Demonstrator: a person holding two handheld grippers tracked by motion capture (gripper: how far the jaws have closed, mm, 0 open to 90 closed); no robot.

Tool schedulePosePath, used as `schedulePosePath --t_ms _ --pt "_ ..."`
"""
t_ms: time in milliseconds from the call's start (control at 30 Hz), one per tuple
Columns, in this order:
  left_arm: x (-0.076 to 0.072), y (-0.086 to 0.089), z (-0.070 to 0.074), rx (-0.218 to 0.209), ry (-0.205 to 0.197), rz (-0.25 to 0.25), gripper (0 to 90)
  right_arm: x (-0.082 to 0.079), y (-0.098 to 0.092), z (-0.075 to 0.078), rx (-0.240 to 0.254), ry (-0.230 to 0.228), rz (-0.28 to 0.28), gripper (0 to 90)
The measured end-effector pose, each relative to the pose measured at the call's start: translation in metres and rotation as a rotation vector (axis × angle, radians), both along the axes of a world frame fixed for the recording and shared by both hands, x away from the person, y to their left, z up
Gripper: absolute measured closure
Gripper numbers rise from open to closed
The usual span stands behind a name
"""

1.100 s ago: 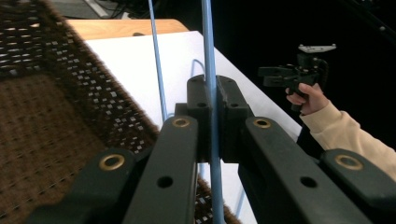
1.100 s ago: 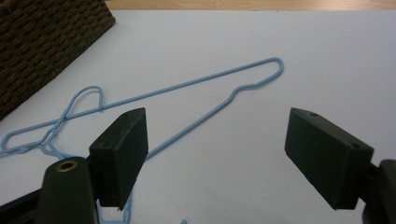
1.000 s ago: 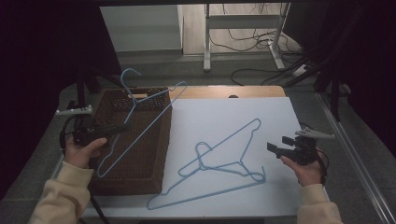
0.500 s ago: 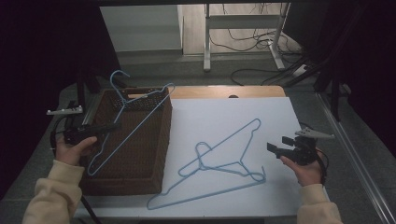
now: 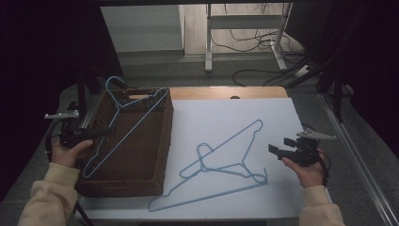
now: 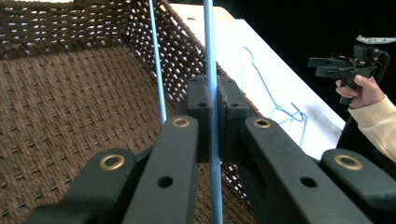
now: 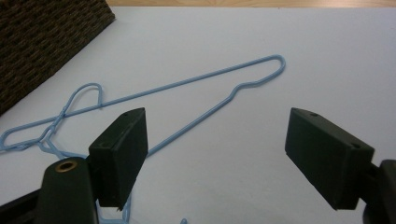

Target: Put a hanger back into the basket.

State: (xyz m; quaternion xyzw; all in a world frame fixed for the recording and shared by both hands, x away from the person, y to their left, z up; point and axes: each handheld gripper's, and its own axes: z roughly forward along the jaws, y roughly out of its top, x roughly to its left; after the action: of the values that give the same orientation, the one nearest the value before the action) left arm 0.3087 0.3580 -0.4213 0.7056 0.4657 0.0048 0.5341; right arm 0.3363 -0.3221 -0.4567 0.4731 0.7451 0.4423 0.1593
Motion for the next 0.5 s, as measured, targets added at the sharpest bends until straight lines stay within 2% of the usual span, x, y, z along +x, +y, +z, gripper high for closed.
schedulePosePath --t_ms 233,400,500 --pt "0.003 0.008 -0.018 0.010 0.057 0.016 85.8 0.000 -0.001 0.000 0.002 0.002 -0.002 21.2" --pt "0.004 0.008 -0.025 0.015 0.067 0.016 85.8 0.000 0.000 0.000 -0.001 0.002 0.000 21.2" --pt "0.008 0.007 -0.031 0.036 0.087 0.017 85.8 0.000 0.001 -0.001 -0.001 0.004 -0.001 21.2"
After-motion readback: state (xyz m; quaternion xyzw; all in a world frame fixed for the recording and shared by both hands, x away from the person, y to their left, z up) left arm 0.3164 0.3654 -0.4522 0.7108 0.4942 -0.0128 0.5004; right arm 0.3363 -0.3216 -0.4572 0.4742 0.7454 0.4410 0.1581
